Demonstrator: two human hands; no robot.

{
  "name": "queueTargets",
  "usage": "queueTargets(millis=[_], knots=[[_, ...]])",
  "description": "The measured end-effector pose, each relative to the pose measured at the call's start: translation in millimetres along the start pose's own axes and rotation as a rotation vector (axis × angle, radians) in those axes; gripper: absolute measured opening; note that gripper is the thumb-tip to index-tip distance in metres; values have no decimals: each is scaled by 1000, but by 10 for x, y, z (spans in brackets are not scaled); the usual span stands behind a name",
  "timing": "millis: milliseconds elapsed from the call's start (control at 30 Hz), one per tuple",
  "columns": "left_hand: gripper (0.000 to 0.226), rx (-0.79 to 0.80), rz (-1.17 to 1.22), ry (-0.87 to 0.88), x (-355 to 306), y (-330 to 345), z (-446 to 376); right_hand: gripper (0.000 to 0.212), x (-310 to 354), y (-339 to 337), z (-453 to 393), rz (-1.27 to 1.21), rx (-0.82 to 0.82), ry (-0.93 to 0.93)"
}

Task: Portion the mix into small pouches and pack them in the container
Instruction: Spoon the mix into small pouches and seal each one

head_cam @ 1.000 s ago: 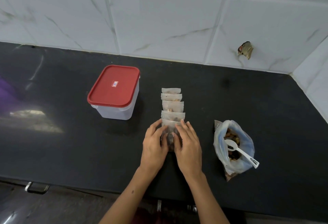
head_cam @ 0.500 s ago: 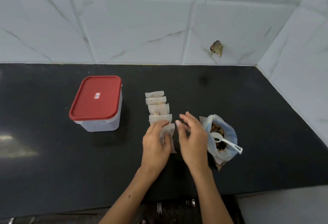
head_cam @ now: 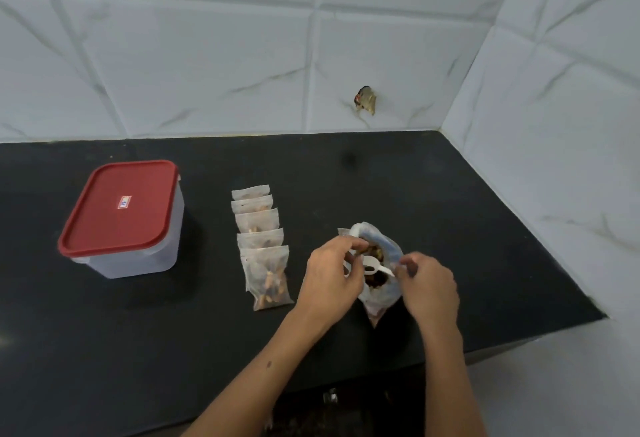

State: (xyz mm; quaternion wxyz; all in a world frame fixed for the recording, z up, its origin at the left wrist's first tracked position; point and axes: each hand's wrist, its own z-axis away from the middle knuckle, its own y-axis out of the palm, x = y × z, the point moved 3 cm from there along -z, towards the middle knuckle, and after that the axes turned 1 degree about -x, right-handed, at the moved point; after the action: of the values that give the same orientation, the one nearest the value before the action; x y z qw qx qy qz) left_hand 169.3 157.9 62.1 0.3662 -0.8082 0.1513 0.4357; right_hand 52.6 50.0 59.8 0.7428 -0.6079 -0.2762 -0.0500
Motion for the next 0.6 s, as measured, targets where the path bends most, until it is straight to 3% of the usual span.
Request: queueTargets(millis=[167, 367, 600], knots=[[23, 75, -126, 18, -42, 310, -105, 21, -77, 15, -169, 126, 220, 35], [26, 16, -404, 68, 33, 442, -119, 14, -159, 4, -307, 19, 292, -11], [35, 2, -607, 97, 3, 521, -149, 5, -267, -132, -410, -235, 239, -61]])
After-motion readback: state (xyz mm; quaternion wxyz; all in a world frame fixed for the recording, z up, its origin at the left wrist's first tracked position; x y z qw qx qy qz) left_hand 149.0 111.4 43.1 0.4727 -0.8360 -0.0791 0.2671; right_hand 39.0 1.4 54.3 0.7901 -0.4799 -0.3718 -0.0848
